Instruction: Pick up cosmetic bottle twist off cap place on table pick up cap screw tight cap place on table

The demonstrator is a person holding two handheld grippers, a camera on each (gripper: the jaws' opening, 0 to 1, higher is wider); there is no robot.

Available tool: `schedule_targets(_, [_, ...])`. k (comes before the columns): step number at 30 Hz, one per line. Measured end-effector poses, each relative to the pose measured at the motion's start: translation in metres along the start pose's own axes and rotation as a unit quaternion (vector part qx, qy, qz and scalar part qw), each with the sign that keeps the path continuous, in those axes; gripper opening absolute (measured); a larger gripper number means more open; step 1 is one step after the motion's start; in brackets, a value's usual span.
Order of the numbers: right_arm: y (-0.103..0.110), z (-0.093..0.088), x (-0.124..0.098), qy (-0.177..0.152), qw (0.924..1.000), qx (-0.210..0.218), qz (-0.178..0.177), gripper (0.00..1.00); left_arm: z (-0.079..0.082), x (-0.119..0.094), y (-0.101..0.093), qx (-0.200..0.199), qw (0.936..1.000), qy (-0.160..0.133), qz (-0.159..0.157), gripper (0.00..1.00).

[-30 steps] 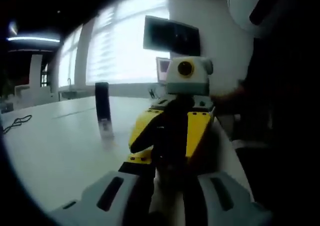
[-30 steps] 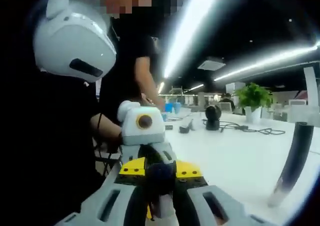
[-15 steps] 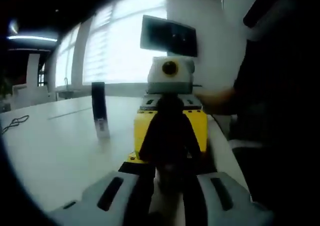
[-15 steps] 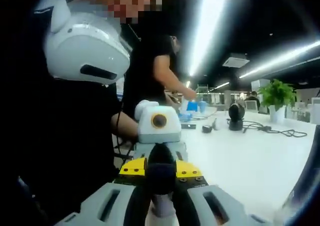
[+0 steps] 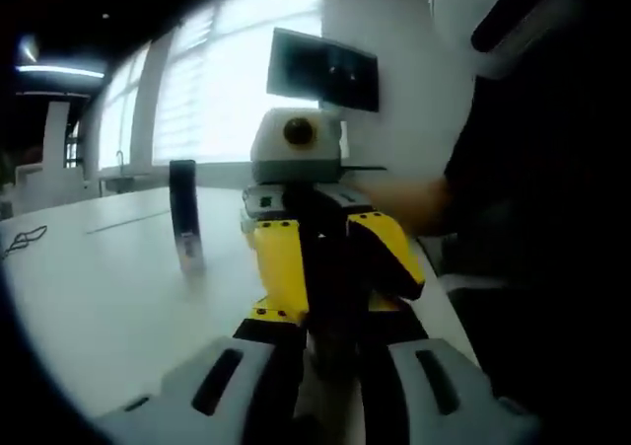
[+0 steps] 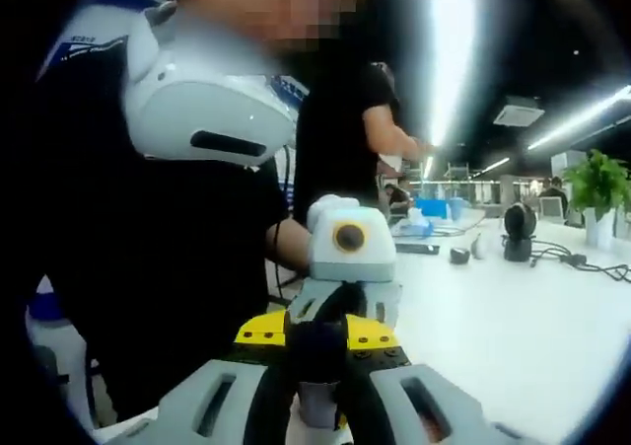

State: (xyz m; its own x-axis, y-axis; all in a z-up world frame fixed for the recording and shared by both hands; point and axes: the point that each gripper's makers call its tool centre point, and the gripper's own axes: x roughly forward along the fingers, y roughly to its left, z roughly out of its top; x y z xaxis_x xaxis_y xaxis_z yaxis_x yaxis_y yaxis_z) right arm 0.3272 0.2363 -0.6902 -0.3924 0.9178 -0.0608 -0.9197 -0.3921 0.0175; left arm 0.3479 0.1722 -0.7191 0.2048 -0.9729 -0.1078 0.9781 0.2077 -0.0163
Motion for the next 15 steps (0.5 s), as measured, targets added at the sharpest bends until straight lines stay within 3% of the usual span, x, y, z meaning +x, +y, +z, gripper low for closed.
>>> schedule_targets(4, [-0.001,-0.001,-0.001,-0.001,0.9999,0.004,-0.009,0.12,-0.001,0.000,0.001,0.000,1.0000,0.000,-0.001,0.10])
schedule_targets(6, [-0.007,-0.001,-0.002,0.004,0.9994,0.011,-0.033,0.15,0.000,-0.001,0.001,-0.004,1.0000,0.000,0.003,0.10])
schedule_targets(8, [-0.015,0.005,-0.004,-0.015,0.9970,0.027,-0.071,0.30,0.000,-0.001,0.007,-0.005,0.9998,0.000,0.018,0.10])
schedule_targets(10, [-0.019,0.017,-0.007,-0.048,0.9922,0.036,-0.109,0.39,0.000,-0.001,0.011,-0.005,0.9996,0.000,0.028,0.10])
schedule_targets(12, [-0.022,0.023,-0.012,-0.060,0.9863,0.029,-0.151,0.38,0.000,-0.001,0.012,-0.002,0.9994,-0.001,0.034,0.10])
schedule_targets(15, [-0.022,0.027,-0.021,-0.083,0.9706,0.043,-0.222,0.38,0.000,0.000,0.012,0.002,0.9994,0.000,0.036,0.10])
